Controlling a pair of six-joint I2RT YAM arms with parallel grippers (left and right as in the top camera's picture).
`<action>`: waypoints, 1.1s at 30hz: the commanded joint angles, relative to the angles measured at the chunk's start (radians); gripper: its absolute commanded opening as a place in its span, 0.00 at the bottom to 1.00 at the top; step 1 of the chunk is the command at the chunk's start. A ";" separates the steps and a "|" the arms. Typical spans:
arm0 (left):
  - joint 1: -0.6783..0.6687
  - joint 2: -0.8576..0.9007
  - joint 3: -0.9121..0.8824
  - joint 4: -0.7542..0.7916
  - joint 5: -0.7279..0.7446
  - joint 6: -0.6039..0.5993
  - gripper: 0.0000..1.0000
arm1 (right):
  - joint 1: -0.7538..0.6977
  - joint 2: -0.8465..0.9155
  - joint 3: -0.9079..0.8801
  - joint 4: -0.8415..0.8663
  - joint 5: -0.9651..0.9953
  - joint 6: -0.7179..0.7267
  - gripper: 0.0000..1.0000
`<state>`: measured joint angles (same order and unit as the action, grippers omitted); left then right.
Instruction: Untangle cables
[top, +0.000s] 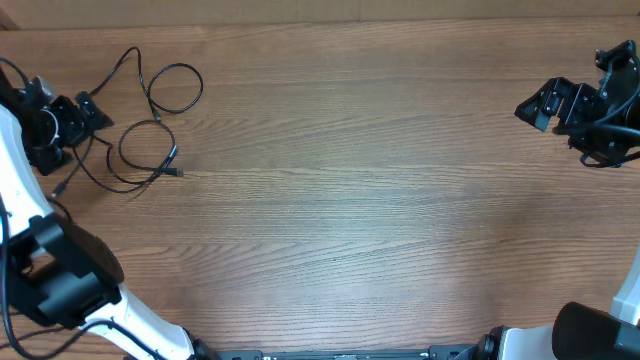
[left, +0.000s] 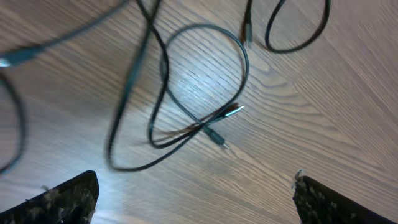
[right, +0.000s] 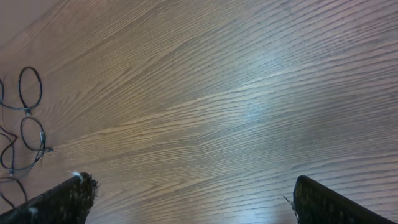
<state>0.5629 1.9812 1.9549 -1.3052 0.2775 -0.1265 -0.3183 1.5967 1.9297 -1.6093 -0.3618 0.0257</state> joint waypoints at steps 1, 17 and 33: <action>-0.002 -0.160 0.011 -0.011 -0.066 0.049 1.00 | 0.005 -0.001 0.000 0.006 0.003 -0.008 1.00; -0.488 -0.348 0.011 -0.306 0.079 0.253 1.00 | 0.005 -0.001 0.000 -0.002 0.002 -0.004 1.00; -0.769 -0.347 0.011 -0.254 0.048 0.253 1.00 | 0.005 -0.001 -0.070 -0.027 0.028 -0.005 1.00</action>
<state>-0.2028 1.6329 1.9575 -1.5627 0.3328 0.1085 -0.3183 1.5963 1.9011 -1.6386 -0.3504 0.0257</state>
